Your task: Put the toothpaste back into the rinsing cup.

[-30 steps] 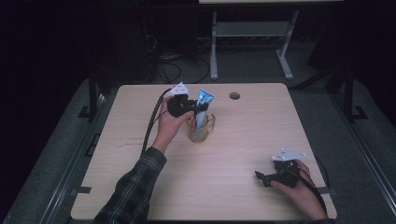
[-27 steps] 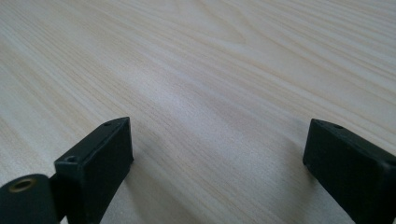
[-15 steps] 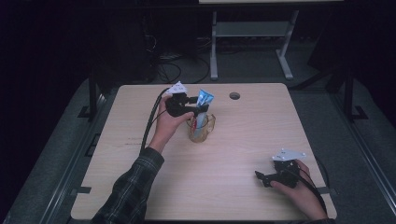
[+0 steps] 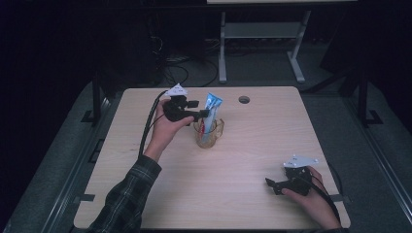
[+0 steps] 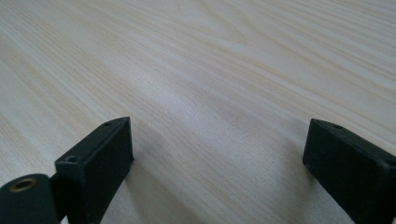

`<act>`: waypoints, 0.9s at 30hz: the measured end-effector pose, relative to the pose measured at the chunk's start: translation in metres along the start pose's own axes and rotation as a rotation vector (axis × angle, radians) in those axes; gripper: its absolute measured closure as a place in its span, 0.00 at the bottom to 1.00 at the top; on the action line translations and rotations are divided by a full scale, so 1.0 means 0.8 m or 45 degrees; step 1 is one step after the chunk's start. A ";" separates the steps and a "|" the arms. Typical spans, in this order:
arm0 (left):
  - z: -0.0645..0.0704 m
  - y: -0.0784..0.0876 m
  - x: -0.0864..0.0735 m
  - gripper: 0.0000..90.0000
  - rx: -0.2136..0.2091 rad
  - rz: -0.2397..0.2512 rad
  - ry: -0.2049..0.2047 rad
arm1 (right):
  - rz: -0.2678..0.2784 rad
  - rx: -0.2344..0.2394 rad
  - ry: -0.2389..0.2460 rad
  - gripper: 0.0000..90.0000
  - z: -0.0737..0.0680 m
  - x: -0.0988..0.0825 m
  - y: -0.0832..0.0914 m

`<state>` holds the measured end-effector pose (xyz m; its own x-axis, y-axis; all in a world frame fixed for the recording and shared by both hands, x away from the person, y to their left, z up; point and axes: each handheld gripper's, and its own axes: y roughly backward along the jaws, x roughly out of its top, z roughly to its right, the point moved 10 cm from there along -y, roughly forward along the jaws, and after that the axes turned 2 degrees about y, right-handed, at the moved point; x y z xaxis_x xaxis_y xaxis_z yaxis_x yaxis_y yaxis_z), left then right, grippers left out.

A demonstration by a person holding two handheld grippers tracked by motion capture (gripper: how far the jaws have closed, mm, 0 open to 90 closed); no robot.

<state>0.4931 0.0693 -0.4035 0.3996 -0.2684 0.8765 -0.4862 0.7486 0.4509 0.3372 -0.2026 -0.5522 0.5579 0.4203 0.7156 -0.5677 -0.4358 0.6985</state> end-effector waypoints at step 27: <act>0.009 0.087 -0.074 0.35 0.126 -0.155 -0.016 | 0.000 -0.001 0.000 0.08 0.000 0.000 0.000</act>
<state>0.4302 0.1329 -0.4229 0.4510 -0.3617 0.8160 -0.5091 0.6466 0.5680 0.3371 -0.2026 -0.5522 0.5580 0.4203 0.7155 -0.5681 -0.4350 0.6986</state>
